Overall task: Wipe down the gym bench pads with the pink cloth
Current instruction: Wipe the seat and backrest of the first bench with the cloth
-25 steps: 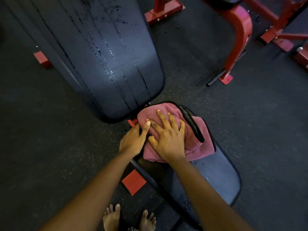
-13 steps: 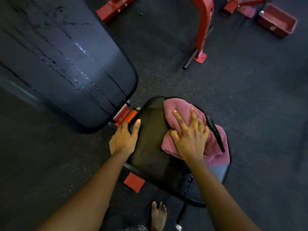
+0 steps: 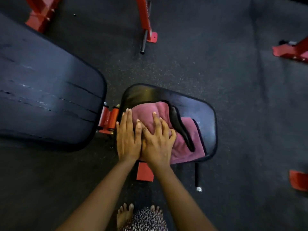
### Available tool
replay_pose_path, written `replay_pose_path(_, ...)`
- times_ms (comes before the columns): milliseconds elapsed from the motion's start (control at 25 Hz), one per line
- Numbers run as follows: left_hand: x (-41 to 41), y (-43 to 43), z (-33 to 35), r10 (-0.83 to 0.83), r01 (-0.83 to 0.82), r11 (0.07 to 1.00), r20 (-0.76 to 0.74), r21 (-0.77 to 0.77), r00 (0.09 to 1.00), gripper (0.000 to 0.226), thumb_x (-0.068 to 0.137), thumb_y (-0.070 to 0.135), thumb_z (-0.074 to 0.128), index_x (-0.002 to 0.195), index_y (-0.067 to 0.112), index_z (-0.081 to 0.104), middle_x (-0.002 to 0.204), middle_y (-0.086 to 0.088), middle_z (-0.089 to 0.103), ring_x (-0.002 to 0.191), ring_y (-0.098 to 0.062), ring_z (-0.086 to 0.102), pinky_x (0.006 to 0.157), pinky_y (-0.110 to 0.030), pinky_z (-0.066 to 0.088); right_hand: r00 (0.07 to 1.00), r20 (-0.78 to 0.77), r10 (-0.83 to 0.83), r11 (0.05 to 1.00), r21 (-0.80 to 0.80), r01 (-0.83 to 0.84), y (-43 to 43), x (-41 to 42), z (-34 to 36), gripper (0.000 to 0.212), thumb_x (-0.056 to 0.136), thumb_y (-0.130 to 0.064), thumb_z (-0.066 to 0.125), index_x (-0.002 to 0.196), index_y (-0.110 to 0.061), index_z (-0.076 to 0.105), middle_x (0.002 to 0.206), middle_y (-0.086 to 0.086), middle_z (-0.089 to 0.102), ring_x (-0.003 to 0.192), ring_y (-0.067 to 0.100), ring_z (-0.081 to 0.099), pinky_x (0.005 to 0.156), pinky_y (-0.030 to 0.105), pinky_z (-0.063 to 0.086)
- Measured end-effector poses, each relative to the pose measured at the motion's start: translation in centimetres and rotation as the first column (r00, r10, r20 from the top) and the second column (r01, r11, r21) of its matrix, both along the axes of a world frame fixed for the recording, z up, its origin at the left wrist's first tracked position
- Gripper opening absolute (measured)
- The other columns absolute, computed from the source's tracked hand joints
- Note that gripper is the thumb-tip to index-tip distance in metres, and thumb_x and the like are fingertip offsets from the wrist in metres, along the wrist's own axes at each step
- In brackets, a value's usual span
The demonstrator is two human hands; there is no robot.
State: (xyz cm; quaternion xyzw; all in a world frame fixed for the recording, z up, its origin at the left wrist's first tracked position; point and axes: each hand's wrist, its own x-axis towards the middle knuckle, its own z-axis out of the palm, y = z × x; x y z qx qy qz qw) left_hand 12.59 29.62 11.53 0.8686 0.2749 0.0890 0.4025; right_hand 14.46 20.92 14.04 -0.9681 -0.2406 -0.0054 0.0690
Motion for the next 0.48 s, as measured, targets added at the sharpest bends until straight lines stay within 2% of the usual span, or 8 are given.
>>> replay_pose_path(80, 0.0, -0.2, -0.7, -0.062, 0.068, 0.989, -0.042, 0.132, 0.997, 0.083, 0.086, 0.067, -0.006, 0.148, 0.016, 0.013, 0.155, 0.002, 0.016, 0.143, -0.007, 0.008, 0.12, -0.037, 0.005, 0.999, -0.021, -0.027, 0.999, 0.036, 0.028, -1.9, 0.6, -1.1, 0.042, 0.082, -0.045, 0.041, 0.122, -0.042, 0.054, 0.148, 0.005, 0.038, 0.128, 0.026, 0.038, 0.088, 0.05, 0.041)
replay_pose_path(200, -0.1, -0.1, -1.0, -0.106, 0.14, 0.952, -0.135, 0.271, 0.985, 0.081, 0.088, 0.064, -0.005, 0.147, 0.016, 0.022, 0.155, -0.003, 0.022, 0.145, -0.02, 0.013, 0.118, -0.043, 0.007, 0.985, 0.062, -0.159, 0.987, 0.042, 0.156, -7.0, 2.1, -1.5, 0.045, 0.078, -0.039, 0.043, 0.121, -0.041, 0.057, 0.146, 0.006, 0.041, 0.126, 0.026, 0.034, 0.088, 0.054, 0.04)
replay_pose_path(360, 0.0, -0.1, -1.0, -0.119, 0.171, 0.939, -0.186, 0.299, 0.975, 0.071, 0.09, 0.055, 0.008, 0.146, 0.016, 0.026, 0.156, -0.004, 0.021, 0.146, -0.022, 0.013, 0.118, -0.046, 0.009, 0.952, 0.052, -0.3, 0.953, 0.055, 0.297, -11.7, 3.3, -1.4, 0.046, 0.077, -0.037, 0.044, 0.12, -0.041, 0.059, 0.145, 0.006, 0.042, 0.126, 0.024, 0.033, 0.09, 0.056, 0.036)
replay_pose_path(480, 0.0, -0.1, -1.2, -0.128, 0.181, 0.931, -0.179, 0.317, 0.975, 0.069, 0.091, 0.054, 0.01, 0.146, 0.016, 0.026, 0.156, -0.004, 0.022, 0.146, -0.022, 0.012, 0.118, -0.046, 0.009, 0.892, -0.06, -0.448, 0.887, 0.099, 0.452, -12.6, 4.8, -0.9, 0.046, 0.081, -0.036, 0.043, 0.124, -0.044, 0.053, 0.149, 0.001, 0.033, 0.131, 0.025, 0.029, 0.096, 0.059, 0.029)
